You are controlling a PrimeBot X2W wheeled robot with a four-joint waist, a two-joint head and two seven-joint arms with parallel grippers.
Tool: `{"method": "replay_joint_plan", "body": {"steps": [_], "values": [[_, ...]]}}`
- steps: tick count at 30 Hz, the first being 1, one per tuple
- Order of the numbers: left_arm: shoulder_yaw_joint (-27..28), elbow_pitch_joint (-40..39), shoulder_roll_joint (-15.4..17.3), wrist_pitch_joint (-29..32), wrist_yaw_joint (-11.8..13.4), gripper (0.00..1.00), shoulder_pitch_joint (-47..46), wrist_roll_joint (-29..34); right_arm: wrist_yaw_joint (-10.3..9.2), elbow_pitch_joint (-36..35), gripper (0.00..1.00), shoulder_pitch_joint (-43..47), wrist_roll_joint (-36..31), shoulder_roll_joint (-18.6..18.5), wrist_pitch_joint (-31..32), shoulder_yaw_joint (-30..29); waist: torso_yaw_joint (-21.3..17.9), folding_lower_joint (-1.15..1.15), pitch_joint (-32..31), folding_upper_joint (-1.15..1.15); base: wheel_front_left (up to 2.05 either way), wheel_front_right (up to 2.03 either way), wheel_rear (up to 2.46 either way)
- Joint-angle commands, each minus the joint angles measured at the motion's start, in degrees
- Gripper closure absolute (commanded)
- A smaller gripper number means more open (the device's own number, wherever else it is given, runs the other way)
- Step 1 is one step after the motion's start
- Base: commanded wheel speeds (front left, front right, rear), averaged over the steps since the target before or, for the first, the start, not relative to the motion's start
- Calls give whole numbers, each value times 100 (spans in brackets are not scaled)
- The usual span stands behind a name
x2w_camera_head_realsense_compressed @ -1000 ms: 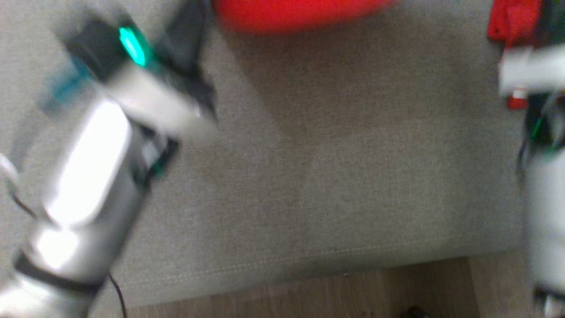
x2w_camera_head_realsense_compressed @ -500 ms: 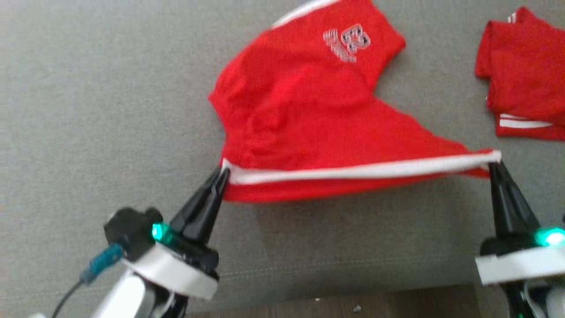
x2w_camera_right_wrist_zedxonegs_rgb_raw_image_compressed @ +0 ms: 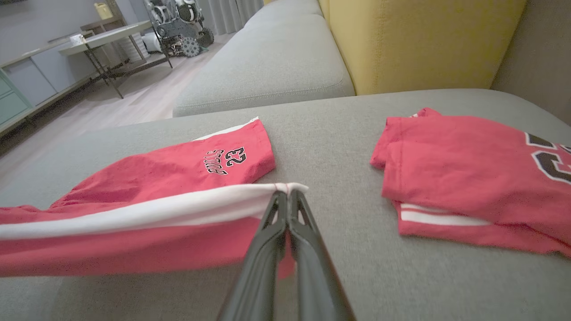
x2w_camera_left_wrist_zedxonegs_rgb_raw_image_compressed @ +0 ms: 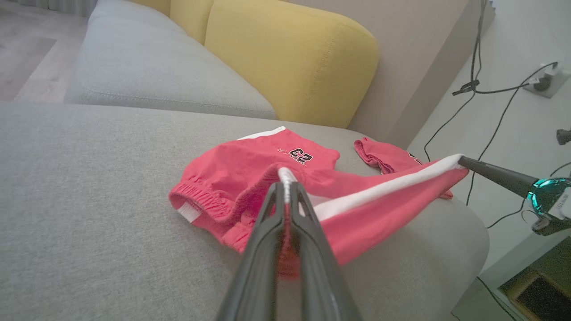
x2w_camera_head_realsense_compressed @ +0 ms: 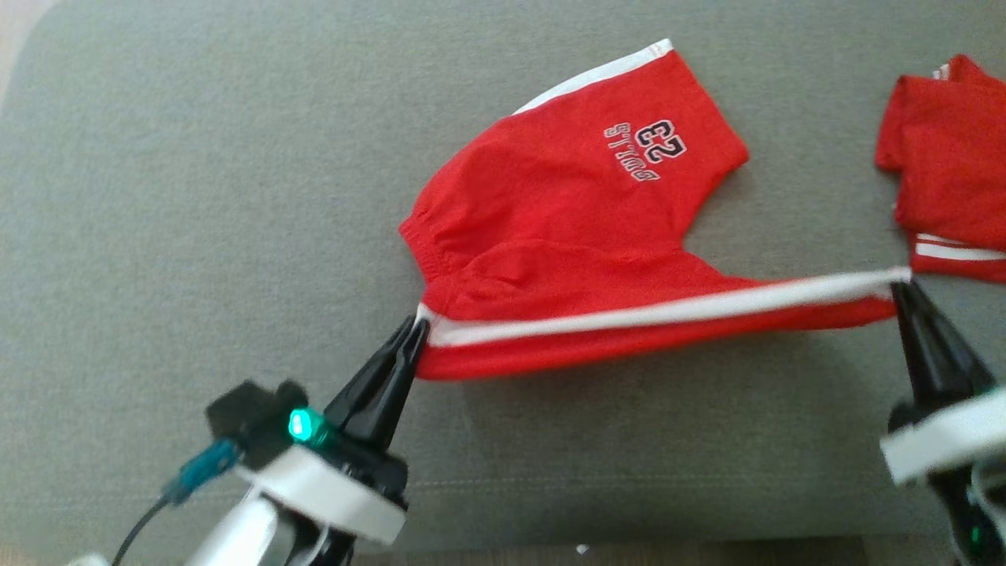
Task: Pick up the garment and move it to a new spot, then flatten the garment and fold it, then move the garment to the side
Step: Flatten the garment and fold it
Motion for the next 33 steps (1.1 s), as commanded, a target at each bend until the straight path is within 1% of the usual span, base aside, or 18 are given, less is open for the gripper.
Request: {"method": "replay_joint_plan", "body": {"steps": [1,5,6,11,14,15,16,20,24,29,33], "values": [[84,-1,39,-29,5,100,-509,-147,20,-70,100,-488,-67,-178,238,46,116,0,96,0,0,0,0],[-251,532,-45,-29,5,100,-1255,-573,20,308,100,-1383,-98,-412,768,94,324,0,359,0,0,0,0],[-251,532,-45,-29,5,100,-1255,-573,20,308,100,-1383,-98,-412,768,94,324,0,359,0,0,0,0],[-269,1288,-285,-27,5,100,-2119,-1109,20,815,100,-2558,-143,-799,1094,314,540,0,709,0,0,0,0],[-234,1743,-424,72,5,100,-2507,-1458,20,1115,100,-3189,-127,-963,1304,563,605,0,877,0,0,0,0],[-218,2005,-487,185,5,100,-2718,-1700,20,1339,100,-3589,-114,-1049,1472,750,626,0,990,0,0,0,0],[-218,2005,-487,185,5,100,-2718,-1700,20,1339,100,-3589,-114,-1049,1472,750,626,0,990,0,0,0,0],[-177,2406,-593,232,5,100,-3093,-2094,20,1841,100,-4380,-89,-1180,1717,1100,685,0,1210,0,0,0,0],[-278,2662,-663,228,5,100,-3448,-2406,20,2415,100,-5076,-149,-1230,1933,1386,754,0,1403,0,0,0,0],[-432,3021,-681,115,5,100,-3879,-2453,20,3108,100,-5753,-152,-1155,1929,1684,830,0,1634,0,0,0,0],[-556,3357,-756,44,5,100,-4138,-2404,20,3696,100,-6085,-139,-1067,1800,1831,874,0,1740,0,0,0,0]]}}
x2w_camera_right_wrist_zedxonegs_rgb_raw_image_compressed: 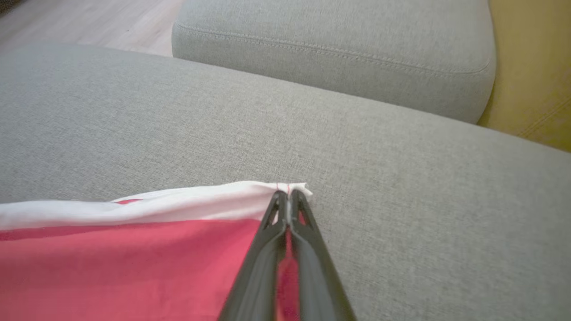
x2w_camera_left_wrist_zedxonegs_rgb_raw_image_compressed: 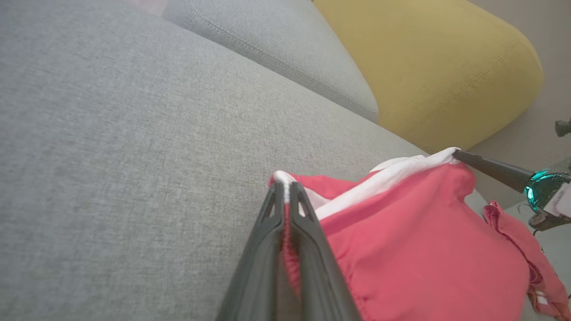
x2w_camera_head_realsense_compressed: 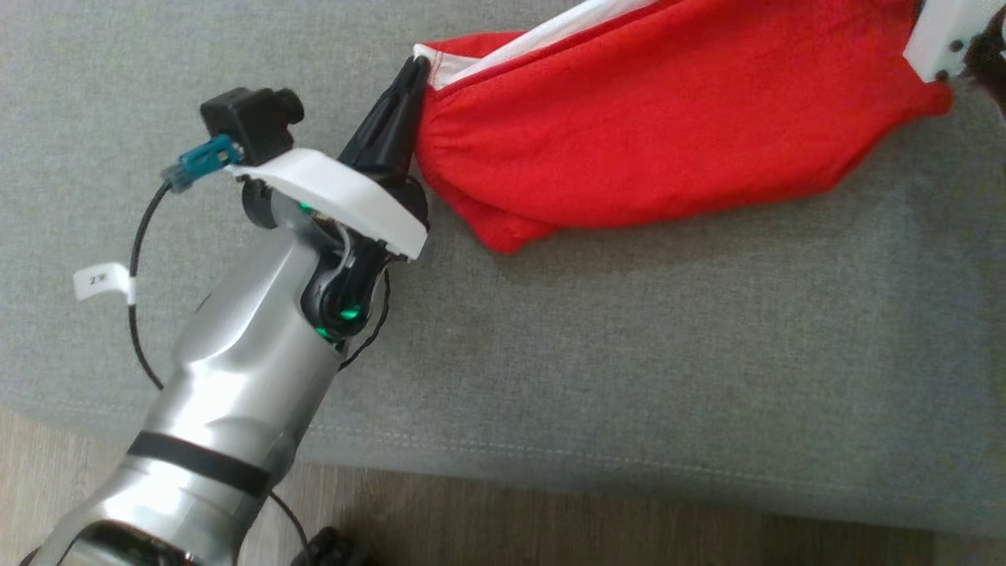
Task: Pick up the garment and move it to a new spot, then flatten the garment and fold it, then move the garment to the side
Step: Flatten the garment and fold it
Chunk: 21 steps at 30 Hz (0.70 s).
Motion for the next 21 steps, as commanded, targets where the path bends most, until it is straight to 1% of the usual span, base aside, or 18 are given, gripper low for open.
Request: {"method": "replay_joint_plan", "body": {"steps": [1,2,3,4,5,8,10,11,13,14,15,16,17,21], "values": [[111,-22,92,-68,0,100,-214,34,20,14,100,-146,9,127,-99,69,25,0,50,0,0,0,0],[68,28,73,-77,0,100,-250,16,20,144,100,-199,42,167,-165,70,21,0,60,0,0,0,0],[25,77,61,-84,0,84,-275,-6,20,267,4,-248,34,192,-265,52,15,0,63,0,0,0,0],[-28,112,54,-91,0,16,-292,-24,20,364,0,-286,16,215,-396,60,10,0,54,0,0,0,0],[-65,144,54,-97,0,0,-299,-45,20,450,0,-305,26,243,-549,44,0,0,34,0,0,0,0],[-87,195,112,-118,0,0,-261,27,20,620,0,-251,41,284,-1016,-9,-46,0,-100,0,0,0,0],[131,113,163,-123,7,0,-173,219,20,641,0,-110,99,290,-1371,-89,-82,0,-234,0,0,0,0],[309,13,178,-124,48,0,-87,371,20,627,0,-4,148,294,-1534,-122,-103,0,-304,0,0,0,0],[681,-303,207,-125,213,0,156,825,20,589,0,277,291,322,-1803,-212,-144,0,-455,0,0,0,0],[901,-530,209,-125,337,0,321,1100,20,557,0,447,368,341,-1884,-227,-168,0,-531,0,0,0,0],[901,-530,209,-125,337,0,321,1100,20,557,0,447,368,341,-1884,-227,-168,0,-531,0,0,0,0],[1271,-1028,192,-125,573,0,742,1692,20,462,0,808,517,388,-2038,-273,-212,0,-692,0,0,0,0],[1271,-1028,192,-125,573,0,742,1692,20,462,0,808,517,388,-2038,-273,-212,0,-692,0,0,0,0],[1811,-2086,77,-126,1031,0,1648,2892,20,299,0,1513,748,412,-2179,-411,-185,0,-971,0,0,0,0]]}}
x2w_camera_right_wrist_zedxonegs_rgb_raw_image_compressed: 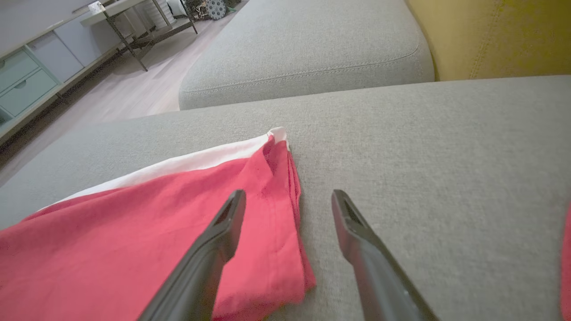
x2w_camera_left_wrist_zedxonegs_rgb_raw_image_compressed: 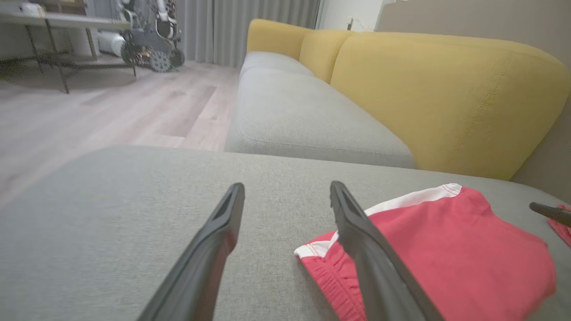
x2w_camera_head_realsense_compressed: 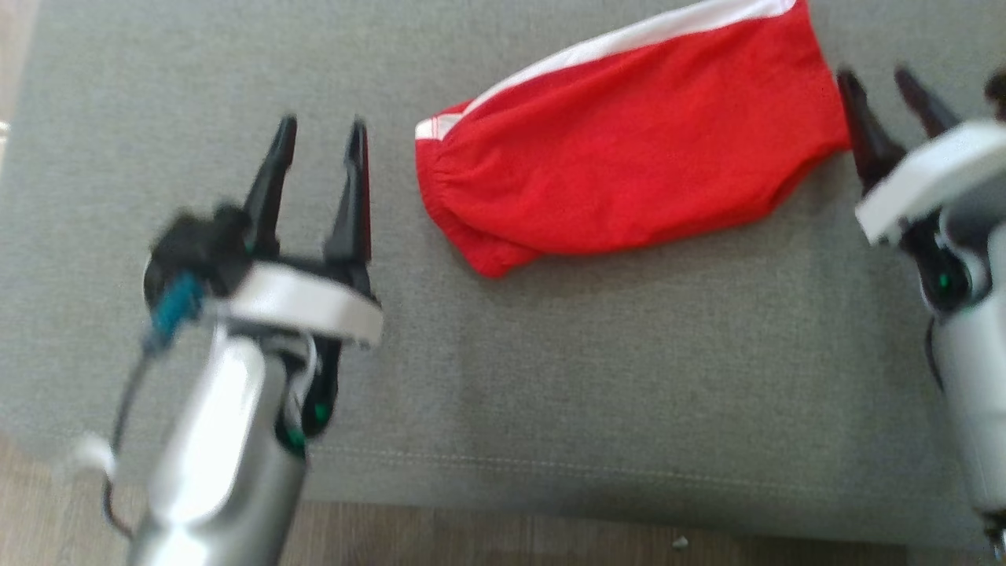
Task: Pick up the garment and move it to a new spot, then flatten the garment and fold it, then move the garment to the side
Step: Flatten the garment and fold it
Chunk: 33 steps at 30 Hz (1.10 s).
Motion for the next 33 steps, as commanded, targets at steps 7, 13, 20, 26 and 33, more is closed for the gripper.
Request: {"method": "replay_joint_plan", "body": {"steps": [7,13,20,26,33], "values": [[288,-1651,-197,-68,364,0,1143,1521,20,-431,0,658,226,-139,68,-469,520,0,-334,0,0,0,0],[6,-1975,-325,-68,430,0,1554,1908,20,-74,0,474,121,-395,506,-982,956,0,-184,0,0,0,0],[-158,-2023,-409,-69,427,0,1553,1846,20,499,0,110,-11,-564,1140,-1139,1241,0,-37,0,0,0,0],[-187,-2024,-425,-69,472,0,1503,1929,20,812,50,-31,89,-510,1593,-998,1267,0,-34,0,0,0,0],[-166,-2026,-430,-69,500,0,1517,1965,20,705,100,-47,495,-468,1352,-889,1102,0,-92,0,0,0,0]]}}
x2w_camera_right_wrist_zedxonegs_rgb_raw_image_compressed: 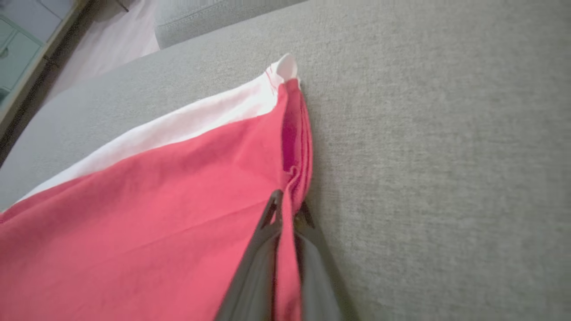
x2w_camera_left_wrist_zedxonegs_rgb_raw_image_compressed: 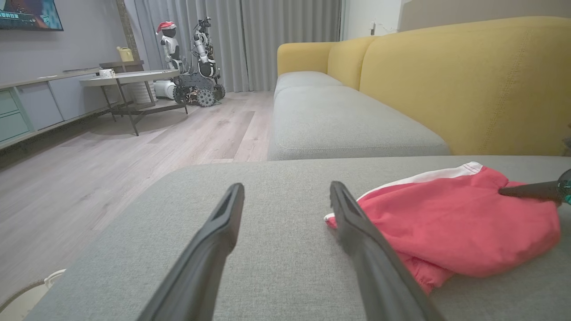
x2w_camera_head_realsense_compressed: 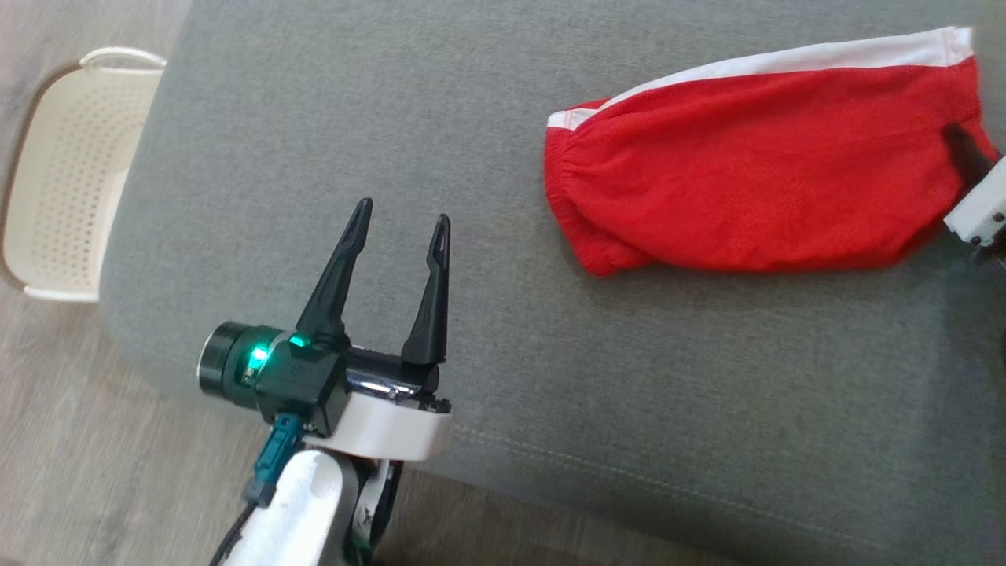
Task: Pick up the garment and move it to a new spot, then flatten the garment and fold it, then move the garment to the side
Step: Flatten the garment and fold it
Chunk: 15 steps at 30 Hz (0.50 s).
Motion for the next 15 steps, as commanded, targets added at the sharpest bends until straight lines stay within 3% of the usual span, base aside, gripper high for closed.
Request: {"method": "replay_joint_plan", "body": {"steps": [1,8,15], "values": [[189,-234,12,-29,30,0,-123,87,20,-228,100,38,123,-56,-181,108,-123,0,-52,0,0,0,0],[312,-244,14,-29,5,0,-37,159,20,-456,100,125,164,-326,-404,109,-557,0,-195,0,0,0,0],[354,-204,17,-29,-76,0,28,217,20,-780,100,154,-268,-741,-349,217,-921,0,-374,0,0,0,0]]}}
